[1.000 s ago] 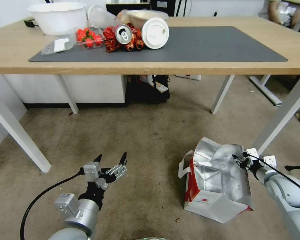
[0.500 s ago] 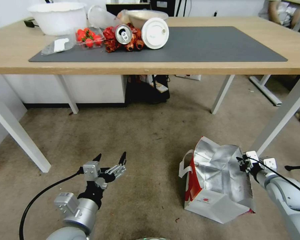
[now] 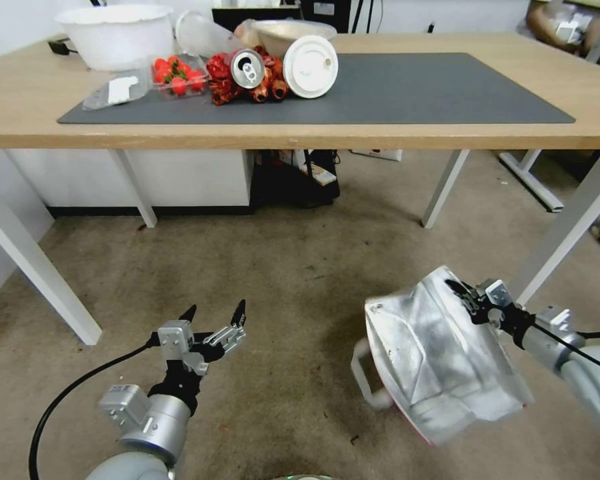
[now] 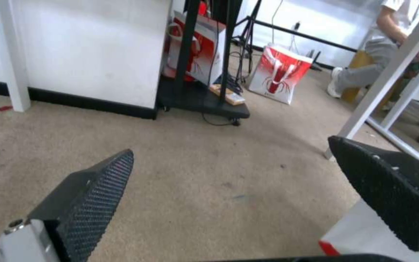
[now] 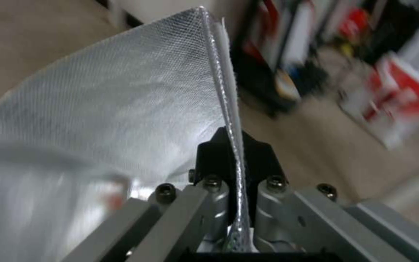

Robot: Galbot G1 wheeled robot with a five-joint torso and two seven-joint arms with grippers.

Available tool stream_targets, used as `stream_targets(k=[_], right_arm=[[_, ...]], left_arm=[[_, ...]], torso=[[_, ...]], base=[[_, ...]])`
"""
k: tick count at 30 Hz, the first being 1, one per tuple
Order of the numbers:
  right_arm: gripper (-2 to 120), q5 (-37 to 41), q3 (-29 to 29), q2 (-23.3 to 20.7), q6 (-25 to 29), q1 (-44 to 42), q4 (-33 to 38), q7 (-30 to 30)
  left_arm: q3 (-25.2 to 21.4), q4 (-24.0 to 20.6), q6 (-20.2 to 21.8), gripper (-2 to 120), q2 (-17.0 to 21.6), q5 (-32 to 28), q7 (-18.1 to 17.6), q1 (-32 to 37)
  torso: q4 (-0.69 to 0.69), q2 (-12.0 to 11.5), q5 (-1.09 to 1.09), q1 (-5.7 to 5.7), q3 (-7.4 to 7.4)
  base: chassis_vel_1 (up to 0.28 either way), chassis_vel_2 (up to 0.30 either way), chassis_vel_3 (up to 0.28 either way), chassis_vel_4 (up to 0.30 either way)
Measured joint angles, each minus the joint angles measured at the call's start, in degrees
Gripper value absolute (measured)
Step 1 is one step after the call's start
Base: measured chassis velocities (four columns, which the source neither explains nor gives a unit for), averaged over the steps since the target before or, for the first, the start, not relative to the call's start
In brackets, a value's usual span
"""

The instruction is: Pick up the food delivery bag from the floor and place it on the table.

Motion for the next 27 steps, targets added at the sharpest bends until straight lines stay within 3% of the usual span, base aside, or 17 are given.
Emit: stream_targets(k=[6, 14, 19, 27], right_arm=[[0, 10.78, -0.29, -0.70, 6.46, 1.54, -1.41, -12.95], [0, 25.66, -2.18, -1.90, 7.71, 2.09, -3.29, -24.18], [0, 33.33, -1.61, -2.40, 1.86, 1.33, -2.43, -30.78], [0, 37.48, -1.18, -2.79, -5.60, 1.59, -2.09, -38.68]], left_arm=[[-0.26, -0.48, -0.68, 100, -0.03, -1.97, -1.82, -0.27], [-0.66, -0.53, -1.70, 100, 0.29, -3.26, -2.45, -0.34], [-0.79, -0.66, -1.96, 100, 0.23, -3.33, -3.05, -0.32], [-0.99, -0.85, -2.70, 100, 0.23, -3.62, -3.82, -0.37]], torso=[[0.00, 0.00, 0.02, 0.00, 0.00], [0.00, 0.00, 0.01, 0.00, 0.00], [0.00, 0.00, 0.00, 0.00, 0.00], [0.00, 0.00, 0.01, 0.00, 0.00]], base=[[0.000, 0.000, 0.000, 0.000], [0.000, 0.000, 0.000, 0.000], [0.000, 0.000, 0.000, 0.000], [0.000, 0.000, 0.000, 0.000]])
